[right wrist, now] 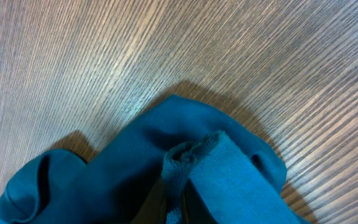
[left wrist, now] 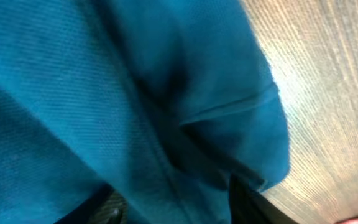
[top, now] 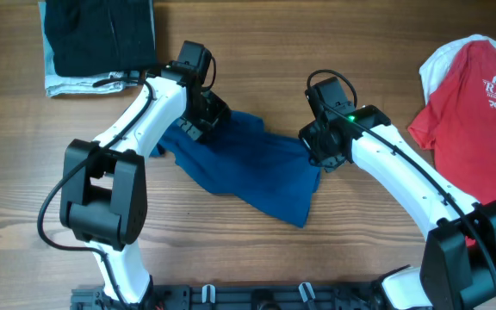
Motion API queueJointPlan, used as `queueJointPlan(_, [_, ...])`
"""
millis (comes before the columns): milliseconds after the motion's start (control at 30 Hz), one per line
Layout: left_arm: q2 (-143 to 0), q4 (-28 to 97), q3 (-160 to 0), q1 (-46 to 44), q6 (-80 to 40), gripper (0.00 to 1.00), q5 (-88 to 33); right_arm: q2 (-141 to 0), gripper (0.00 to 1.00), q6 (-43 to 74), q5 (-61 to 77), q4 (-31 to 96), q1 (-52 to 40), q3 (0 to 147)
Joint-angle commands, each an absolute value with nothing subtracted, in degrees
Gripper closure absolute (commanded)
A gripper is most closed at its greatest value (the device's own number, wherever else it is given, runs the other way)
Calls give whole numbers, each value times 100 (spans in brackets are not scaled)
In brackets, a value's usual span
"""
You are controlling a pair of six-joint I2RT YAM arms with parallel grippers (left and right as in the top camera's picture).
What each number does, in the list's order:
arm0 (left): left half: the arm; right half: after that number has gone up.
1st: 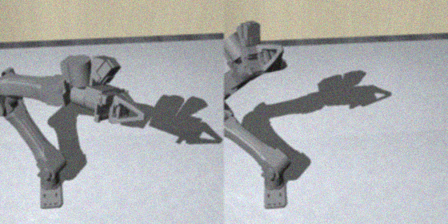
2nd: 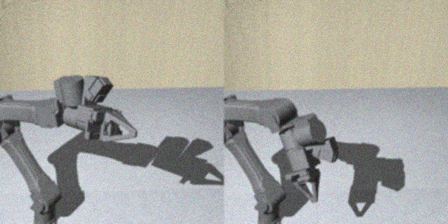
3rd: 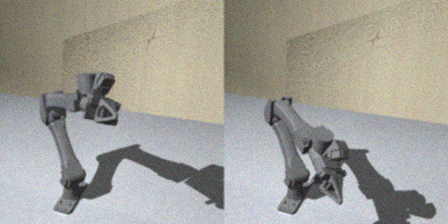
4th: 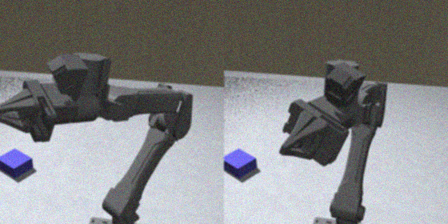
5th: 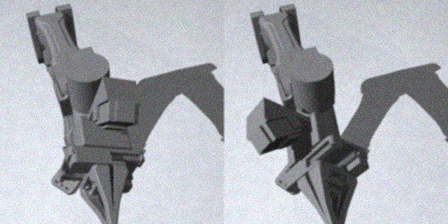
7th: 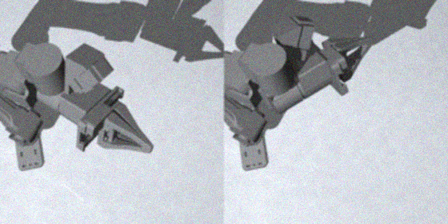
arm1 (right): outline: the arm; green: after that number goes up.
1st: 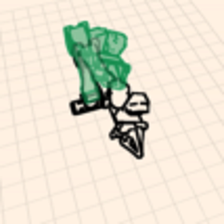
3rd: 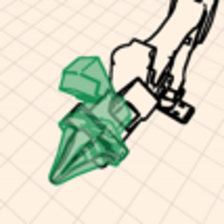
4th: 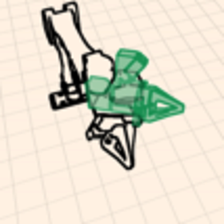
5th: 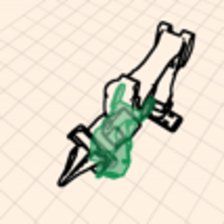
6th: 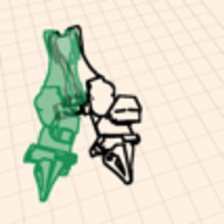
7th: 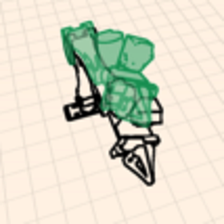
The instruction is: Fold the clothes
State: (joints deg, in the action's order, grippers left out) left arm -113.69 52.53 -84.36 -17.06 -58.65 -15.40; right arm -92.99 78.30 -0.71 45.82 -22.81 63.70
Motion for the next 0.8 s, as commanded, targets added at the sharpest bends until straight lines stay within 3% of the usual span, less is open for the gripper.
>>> queueJointPlan(0, [-11402, 5380, -8399, -1623, -5894, 60, -1234, -9236, 96, 7778, -305, 4615, -2263, 6351])
queueJointPlan(67, [-11389, 5382, -8399, -1555, -5874, 71, -1212, -9236, 95, 7776, -368, 4630, -2263, 6351])
queueJointPlan(433, [-11301, 5446, -8401, -961, -5428, 73, -1039, -9065, 96, 7776, -517, 4611, -2252, 6353])
queueJointPlan(567, [-11299, 5408, -8401, -934, -5417, 96, -1002, -8735, 96, 7640, -609, 4615, -2252, 6353])
queueJointPlan(767, [-10331, 5478, -8678, -882, -4836, 96, -589, -7981, 96, 6971, -753, 4692, -2018, 6412])
